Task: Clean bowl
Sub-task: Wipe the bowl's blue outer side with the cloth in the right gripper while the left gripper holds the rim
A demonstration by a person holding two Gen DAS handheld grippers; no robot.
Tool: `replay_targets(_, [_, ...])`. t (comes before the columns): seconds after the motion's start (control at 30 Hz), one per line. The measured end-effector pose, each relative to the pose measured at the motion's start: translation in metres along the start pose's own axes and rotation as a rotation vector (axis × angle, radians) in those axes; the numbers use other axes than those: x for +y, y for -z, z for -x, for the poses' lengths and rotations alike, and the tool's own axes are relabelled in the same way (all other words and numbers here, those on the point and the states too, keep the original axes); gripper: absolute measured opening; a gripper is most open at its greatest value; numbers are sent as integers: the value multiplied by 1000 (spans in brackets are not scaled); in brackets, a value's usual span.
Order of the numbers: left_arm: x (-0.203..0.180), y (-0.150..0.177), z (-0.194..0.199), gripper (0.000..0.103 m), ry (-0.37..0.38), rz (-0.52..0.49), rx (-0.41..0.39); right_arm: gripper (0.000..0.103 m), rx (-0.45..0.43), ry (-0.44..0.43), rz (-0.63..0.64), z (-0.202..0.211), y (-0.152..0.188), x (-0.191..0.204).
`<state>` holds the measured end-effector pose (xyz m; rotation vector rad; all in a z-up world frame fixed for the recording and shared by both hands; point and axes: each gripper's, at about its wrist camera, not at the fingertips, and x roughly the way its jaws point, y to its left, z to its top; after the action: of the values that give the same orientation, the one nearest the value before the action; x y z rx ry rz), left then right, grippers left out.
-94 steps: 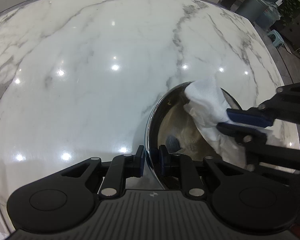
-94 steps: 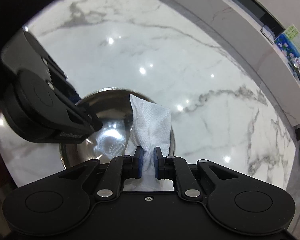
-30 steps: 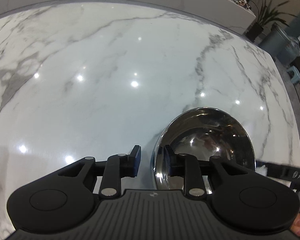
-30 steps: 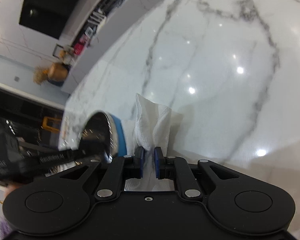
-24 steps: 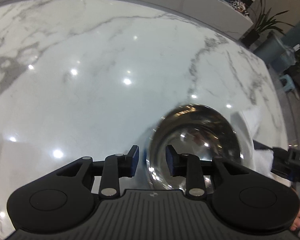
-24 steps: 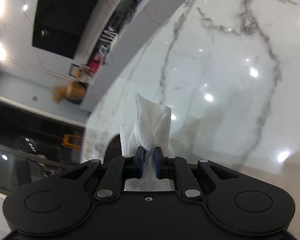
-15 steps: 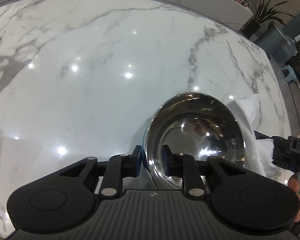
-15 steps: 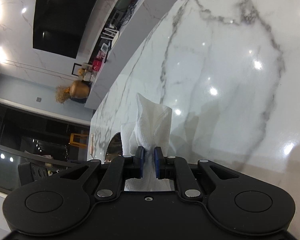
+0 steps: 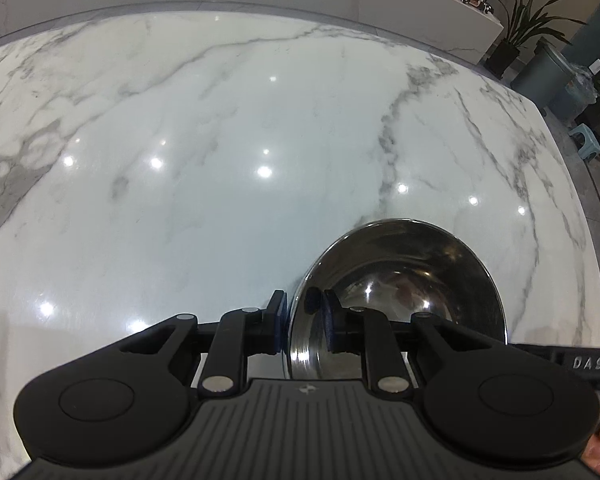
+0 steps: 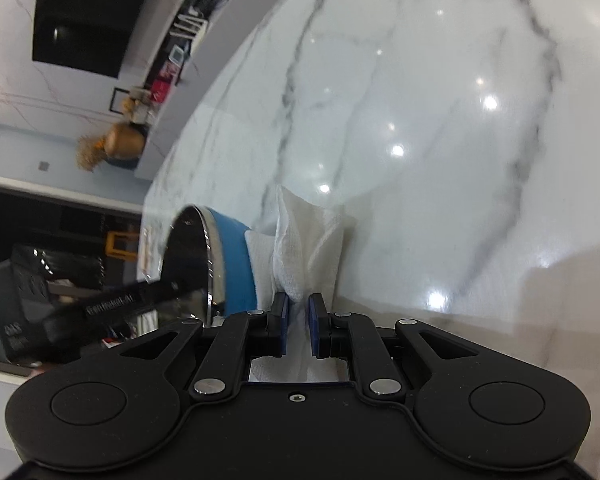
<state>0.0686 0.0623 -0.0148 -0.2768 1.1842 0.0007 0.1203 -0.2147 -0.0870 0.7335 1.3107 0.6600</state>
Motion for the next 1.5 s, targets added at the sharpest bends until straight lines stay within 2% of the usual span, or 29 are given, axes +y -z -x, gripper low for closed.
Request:
replay_targets(0.07, [2, 1, 1, 17, 5, 14, -1, 10, -7, 0, 3, 2, -1, 1])
replay_targets(0.2, [1, 5, 7, 18, -33, 0, -14, 10, -60, -25, -4, 16, -6, 1])
replay_targets(0.33, [-1, 9, 9, 19, -57, -16, 5, 10, -132, -120, -30, 34, -10, -2])
replay_targets(0.43, [-2, 14, 9, 19, -43, -20, 33, 10, -150, -162, -38, 40, -11, -3])
replay_targets(0.6, [-8, 17, 6, 19, -41, -54, 59, 10, -130, -158, -37, 37, -9, -6])
replay_targets(0.77, [-11, 16, 5, 18, -54, -81, 45, 10, -112, -149, -45, 38, -6, -13])
replay_targets(1.13, [-16, 2, -2, 18, -54, -91, -3, 10, -26, -42, -67, 10, 3, -21])
replay_targets(1.3, [-8, 5, 0, 20, -43, -44, 7, 10, -38, -40, -64, 13, 1, -19])
replay_targets(1.37, [-5, 7, 3, 22, -53, -34, 6, 10, -71, -43, -61, 20, -2, -19])
replay_targets(1.5, [-2, 14, 5, 27, -46, -26, 31, 10, -150, -114, -70, 37, -8, -20])
